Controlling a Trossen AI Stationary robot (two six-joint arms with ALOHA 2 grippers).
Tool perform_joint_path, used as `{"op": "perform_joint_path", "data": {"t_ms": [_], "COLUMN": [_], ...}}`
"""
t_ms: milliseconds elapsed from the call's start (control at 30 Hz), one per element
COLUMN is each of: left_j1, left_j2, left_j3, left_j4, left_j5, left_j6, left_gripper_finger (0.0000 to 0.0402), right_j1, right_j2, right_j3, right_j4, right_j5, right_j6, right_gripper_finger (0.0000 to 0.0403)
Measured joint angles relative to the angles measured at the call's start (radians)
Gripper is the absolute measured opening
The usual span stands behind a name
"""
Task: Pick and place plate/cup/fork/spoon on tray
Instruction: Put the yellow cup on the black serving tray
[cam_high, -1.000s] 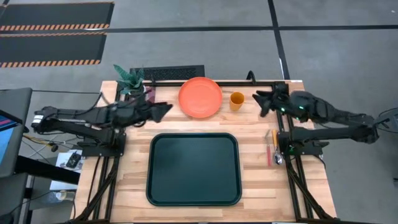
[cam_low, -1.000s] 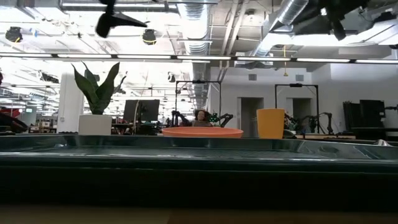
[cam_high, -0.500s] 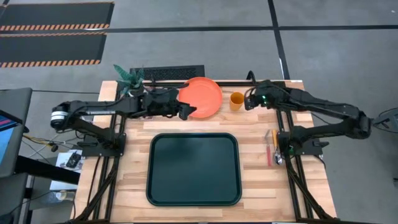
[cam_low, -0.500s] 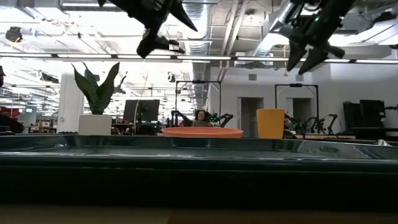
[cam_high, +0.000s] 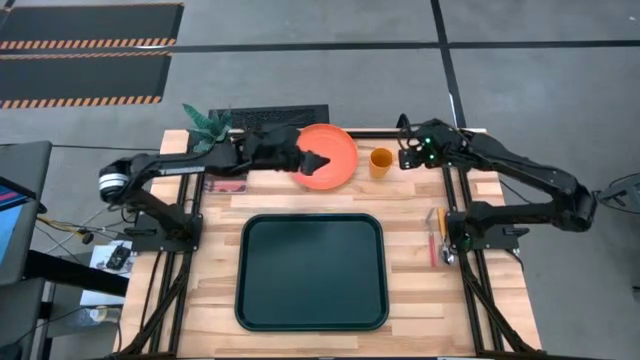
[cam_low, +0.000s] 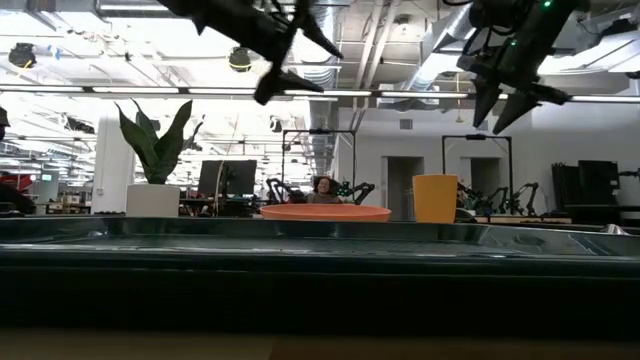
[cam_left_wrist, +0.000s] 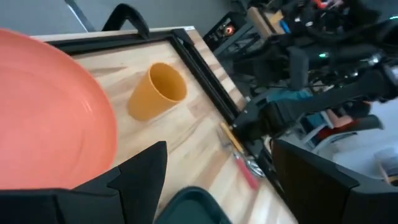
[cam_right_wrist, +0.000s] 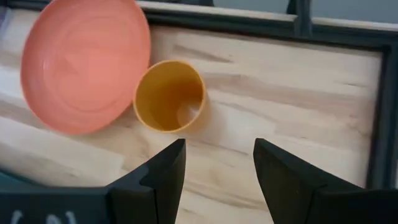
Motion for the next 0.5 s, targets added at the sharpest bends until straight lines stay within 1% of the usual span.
{"op": "perform_joint_path", "data": {"t_ms": [67,167,267,400,500], "left_j1": [0.007,0.023,0.033,0.035,0.034], "left_j2": [0.061,0.167,0.278,0.406,0.493], "left_j3": [0.055,0.165,0.288,0.443,0.546], "left_j4": [0.002,-0.015,-0.088,-0.176,-0.239], "left_j5": [0.008,0.052,0.077,0.076,0.055], "left_j6": [0.009,0.032,0.054,0.053,0.058], "left_gripper_finger": [0.0277,0.0277,0.0277,0.0277,0.0277], "right_j1": [-0.008,-0.012,-0.012,-0.011,-0.004], "right_j2": [-0.010,-0.026,-0.044,-0.075,-0.114], "right_j3": [0.000,0.000,0.000,0.000,0.000], "right_j4": [-0.028,-0.060,-0.089,-0.120,-0.147], "right_j5": [-0.001,-0.001,-0.001,-0.001,-0.008], "right_j6": [-0.003,0.001,0.002,0.030,0.060], "right_gripper_finger": [0.0214,0.0214,0.0214,0.0214,0.0214]}}
